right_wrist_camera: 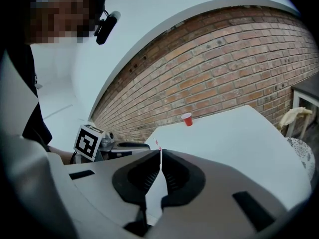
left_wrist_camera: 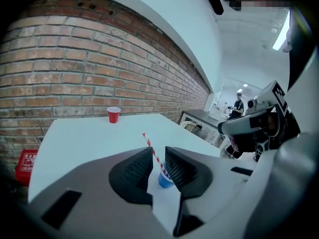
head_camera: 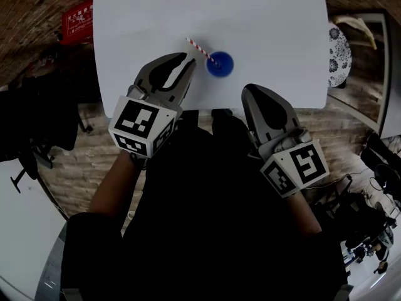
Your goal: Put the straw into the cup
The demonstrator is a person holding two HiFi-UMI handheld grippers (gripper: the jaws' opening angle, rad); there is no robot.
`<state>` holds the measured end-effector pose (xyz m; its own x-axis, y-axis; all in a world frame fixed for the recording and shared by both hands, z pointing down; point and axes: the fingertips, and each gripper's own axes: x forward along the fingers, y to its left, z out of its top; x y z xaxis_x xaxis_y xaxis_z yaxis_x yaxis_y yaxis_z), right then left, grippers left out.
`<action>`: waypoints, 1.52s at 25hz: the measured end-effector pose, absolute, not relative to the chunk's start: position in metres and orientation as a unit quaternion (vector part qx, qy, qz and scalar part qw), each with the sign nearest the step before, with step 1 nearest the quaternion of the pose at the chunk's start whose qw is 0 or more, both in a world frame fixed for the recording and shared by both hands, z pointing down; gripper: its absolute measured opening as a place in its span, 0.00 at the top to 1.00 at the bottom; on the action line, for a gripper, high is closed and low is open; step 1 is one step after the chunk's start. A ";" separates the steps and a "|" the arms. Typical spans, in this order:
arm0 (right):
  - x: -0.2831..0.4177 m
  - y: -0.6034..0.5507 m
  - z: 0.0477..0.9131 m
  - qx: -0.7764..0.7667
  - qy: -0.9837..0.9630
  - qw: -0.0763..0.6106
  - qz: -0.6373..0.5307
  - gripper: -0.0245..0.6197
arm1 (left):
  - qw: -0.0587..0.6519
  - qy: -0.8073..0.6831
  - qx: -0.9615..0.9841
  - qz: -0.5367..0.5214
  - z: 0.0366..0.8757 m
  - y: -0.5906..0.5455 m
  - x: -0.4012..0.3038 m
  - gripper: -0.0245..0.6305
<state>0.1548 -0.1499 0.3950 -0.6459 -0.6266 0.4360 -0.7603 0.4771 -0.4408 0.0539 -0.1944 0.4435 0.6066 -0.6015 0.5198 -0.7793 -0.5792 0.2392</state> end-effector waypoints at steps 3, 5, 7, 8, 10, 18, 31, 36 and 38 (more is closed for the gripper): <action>0.152 -0.147 0.390 0.402 -0.858 0.108 0.300 0.91 | 0.207 -0.406 0.869 0.192 0.426 -0.194 0.043 0.84; 0.148 -0.144 0.384 0.395 -0.866 0.108 0.288 0.91 | 0.196 -0.414 0.870 0.182 0.412 -0.193 0.036 0.84; 0.144 -0.142 0.378 0.388 -0.874 0.107 0.272 0.91 | 0.193 -0.417 0.873 0.163 0.396 -0.189 0.032 0.84; 0.143 -0.142 0.374 0.385 -0.878 0.106 0.263 0.91 | 0.197 -0.417 0.874 0.151 0.388 -0.187 0.031 0.84; 0.139 -0.142 0.365 0.381 -0.885 0.100 0.247 0.91 | 0.217 -0.415 0.875 0.123 0.373 -0.181 0.033 0.84; 0.133 -0.149 0.335 0.387 -0.896 0.073 0.204 0.91 | 0.232 -0.409 0.879 0.072 0.335 -0.161 0.050 0.85; 0.133 -0.148 0.319 0.379 -0.904 0.054 0.187 0.91 | 0.234 -0.408 0.880 0.068 0.329 -0.163 0.051 0.85; 0.129 -0.150 0.317 0.377 -0.906 0.054 0.185 0.91 | 0.235 -0.406 0.881 0.068 0.329 -0.165 0.050 0.85; 0.128 -0.151 0.318 0.377 -0.906 0.055 0.186 0.91 | 0.236 -0.406 0.880 0.068 0.330 -0.166 0.048 0.85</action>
<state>0.1276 -0.1508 0.3176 -0.7090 -0.6632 0.2397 -0.7040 0.6460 -0.2949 0.0483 -0.1659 0.3296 0.6610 -0.6825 0.3120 -0.7470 -0.5590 0.3598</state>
